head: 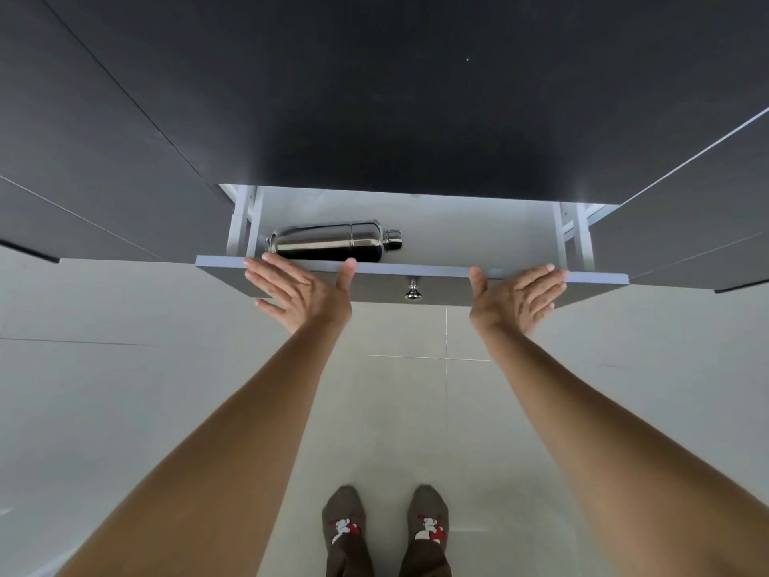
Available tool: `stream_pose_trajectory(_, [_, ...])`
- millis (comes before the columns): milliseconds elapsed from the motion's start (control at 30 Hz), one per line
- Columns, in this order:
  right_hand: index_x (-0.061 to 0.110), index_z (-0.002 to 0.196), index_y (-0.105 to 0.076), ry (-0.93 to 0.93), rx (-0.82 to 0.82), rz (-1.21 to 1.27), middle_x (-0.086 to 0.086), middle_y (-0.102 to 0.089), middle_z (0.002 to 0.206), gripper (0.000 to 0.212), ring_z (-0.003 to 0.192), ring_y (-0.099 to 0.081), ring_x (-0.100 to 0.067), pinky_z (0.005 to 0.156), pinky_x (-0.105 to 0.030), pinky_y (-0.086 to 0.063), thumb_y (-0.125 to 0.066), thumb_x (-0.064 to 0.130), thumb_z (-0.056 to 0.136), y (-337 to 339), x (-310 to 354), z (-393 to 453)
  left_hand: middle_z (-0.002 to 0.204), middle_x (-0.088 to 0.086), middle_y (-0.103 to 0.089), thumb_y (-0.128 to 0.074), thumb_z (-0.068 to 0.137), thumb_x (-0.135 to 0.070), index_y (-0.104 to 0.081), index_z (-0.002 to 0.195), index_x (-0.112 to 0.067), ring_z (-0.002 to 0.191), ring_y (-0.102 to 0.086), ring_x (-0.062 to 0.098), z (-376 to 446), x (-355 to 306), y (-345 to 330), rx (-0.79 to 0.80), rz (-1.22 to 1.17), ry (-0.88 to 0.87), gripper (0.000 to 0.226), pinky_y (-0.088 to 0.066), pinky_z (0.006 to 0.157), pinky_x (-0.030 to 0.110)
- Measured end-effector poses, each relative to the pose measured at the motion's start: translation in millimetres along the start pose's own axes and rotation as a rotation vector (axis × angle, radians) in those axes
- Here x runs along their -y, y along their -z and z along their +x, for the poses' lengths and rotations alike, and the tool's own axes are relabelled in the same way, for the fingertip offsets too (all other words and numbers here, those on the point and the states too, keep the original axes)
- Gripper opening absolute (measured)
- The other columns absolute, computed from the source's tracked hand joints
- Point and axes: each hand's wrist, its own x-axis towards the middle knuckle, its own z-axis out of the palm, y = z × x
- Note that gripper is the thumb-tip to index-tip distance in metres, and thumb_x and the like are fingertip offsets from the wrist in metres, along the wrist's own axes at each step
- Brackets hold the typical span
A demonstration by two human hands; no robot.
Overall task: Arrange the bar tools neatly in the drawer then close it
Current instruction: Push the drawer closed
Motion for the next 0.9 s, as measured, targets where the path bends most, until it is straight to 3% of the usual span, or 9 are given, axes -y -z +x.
stream_pose_trajectory(300, [0.0, 0.148, 0.012, -0.05, -0.06, 0.046, -0.023, 0.014, 0.158, 0.109, 0.148, 0.01, -0.035, 0.122, -0.044, -0.007, -0.039, 0.071, 0.083, -3.0, 37.6, 34.8, 0.159, 0.02, 0.019, -0.029, 0.077, -0.083, 0.013, 0.15, 0.0, 0.15, 0.013, 0.031, 34.1, -39.9, 4.6, -0.048, -0.005, 0.022, 0.119, -0.007, 0.121, 0.05])
stream_pose_trajectory(633, [0.0, 0.149, 0.009, -0.013, -0.121, 0.076, -0.027, 0.009, 0.158, 0.109, 0.148, 0.004, -0.039, 0.121, -0.045, -0.011, -0.035, 0.074, 0.081, -9.1, 51.4, 54.8, 0.16, 0.022, 0.014, -0.025, 0.078, -0.083, 0.008, 0.152, -0.001, 0.15, 0.008, 0.032, 54.6, -49.5, -0.6, -0.124, -0.008, -0.07, 0.115, -0.013, 0.12, 0.049])
stream_pose_trajectory(900, [-0.001, 0.148, 0.011, -0.033, -0.122, 0.197, -0.017, 0.009, 0.161, 0.117, 0.15, 0.002, -0.031, 0.121, -0.044, -0.012, -0.043, 0.075, 0.078, -8.4, 59.4, 65.8, 0.159, 0.017, 0.021, -0.034, 0.073, -0.085, 0.014, 0.15, 0.001, 0.151, 0.012, 0.025, 65.6, -62.5, 7.5, -0.073, -0.086, -0.018, 0.125, -0.011, 0.119, 0.048])
